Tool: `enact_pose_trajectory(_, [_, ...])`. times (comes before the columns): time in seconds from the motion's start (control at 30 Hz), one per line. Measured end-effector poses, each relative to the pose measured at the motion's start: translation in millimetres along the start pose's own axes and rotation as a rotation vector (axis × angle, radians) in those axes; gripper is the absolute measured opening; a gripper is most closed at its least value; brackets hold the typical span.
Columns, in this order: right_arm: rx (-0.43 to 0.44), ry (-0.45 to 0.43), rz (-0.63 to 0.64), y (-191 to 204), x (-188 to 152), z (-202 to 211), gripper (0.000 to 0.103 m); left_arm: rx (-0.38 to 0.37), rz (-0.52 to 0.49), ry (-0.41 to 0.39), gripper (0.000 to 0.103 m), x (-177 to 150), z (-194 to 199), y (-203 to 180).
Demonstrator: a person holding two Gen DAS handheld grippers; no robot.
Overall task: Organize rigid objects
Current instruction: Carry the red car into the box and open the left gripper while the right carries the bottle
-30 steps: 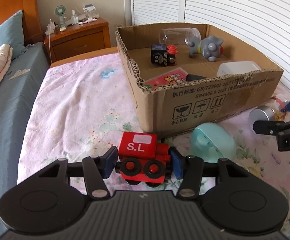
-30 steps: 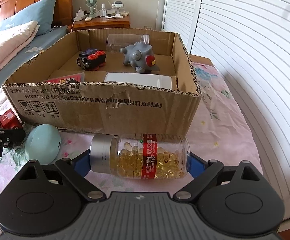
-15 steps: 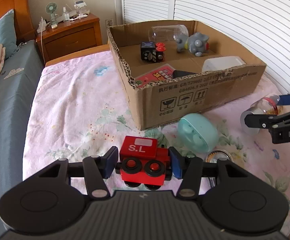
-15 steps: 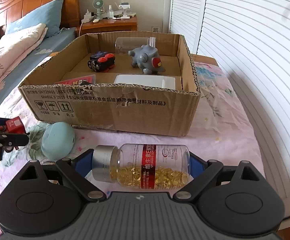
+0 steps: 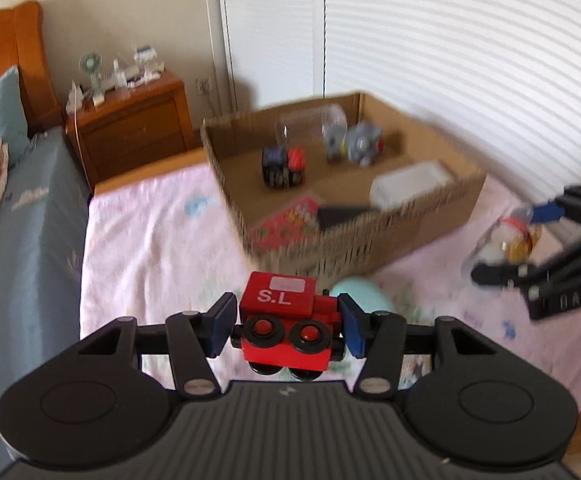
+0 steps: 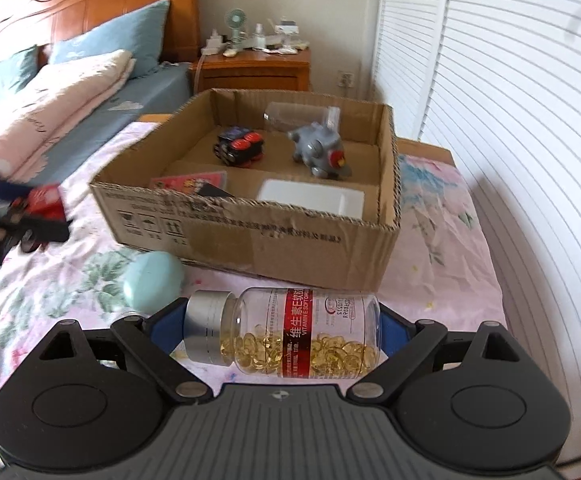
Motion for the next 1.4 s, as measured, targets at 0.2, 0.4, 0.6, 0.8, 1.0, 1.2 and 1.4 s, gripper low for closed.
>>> enact_pose_trajectory(0.2, [0.043,-0.03,0.017,0.2,12.5,17.4,0.096,0.002,-0.03,-0.068,0.054,42.0,-7.5,-5.5])
enact_pose_trajectory(0.4, [0.032,-0.06,0.043,-3.2,23.8,30.0,0.096,0.0,-0.026,-0.063,0.054,73.7,-41.3,-3.7])
enact_pose_trajectory(0.6, [0.002,-0.064,0.048,-7.7,29.8,35.4,0.096,0.025,0.002,-0.068,0.054,90.6,-77.1,3.3])
enact_pose_trajectory(0.8, [-0.011,-0.064,0.053,-7.8,35.7,34.7,0.096,0.051,0.05,-0.074,0.089,80.9,-87.9,10.4])
enact_pose_trajectory(1.0, [-0.003,-0.071,0.062,-7.3,50.2,28.3,0.096,0.051,0.083,-0.084,0.097,53.8,-58.7,14.8])
enact_pose_trajectory(1.2, [0.009,-0.082,0.041,-10.1,75.1,20.4,0.096,0.067,0.113,-0.12,0.102,28.7,-22.5,15.2])
enact_pose_trajectory(1.4, [0.016,-0.07,0.005,-12.8,100.9,6.7,0.096,0.101,0.158,-0.122,0.102,3.9,0.9,13.9])
Point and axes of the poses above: each gripper's, at about its wrist camera, not at the fingertips, and z roughly against the way its jaws point, y to its left, x to its top, the point moved 4 cm from there along -z, roughly the way its jaws point, and after that the axes turned 2 degrees about z, right-handed, at the moved point
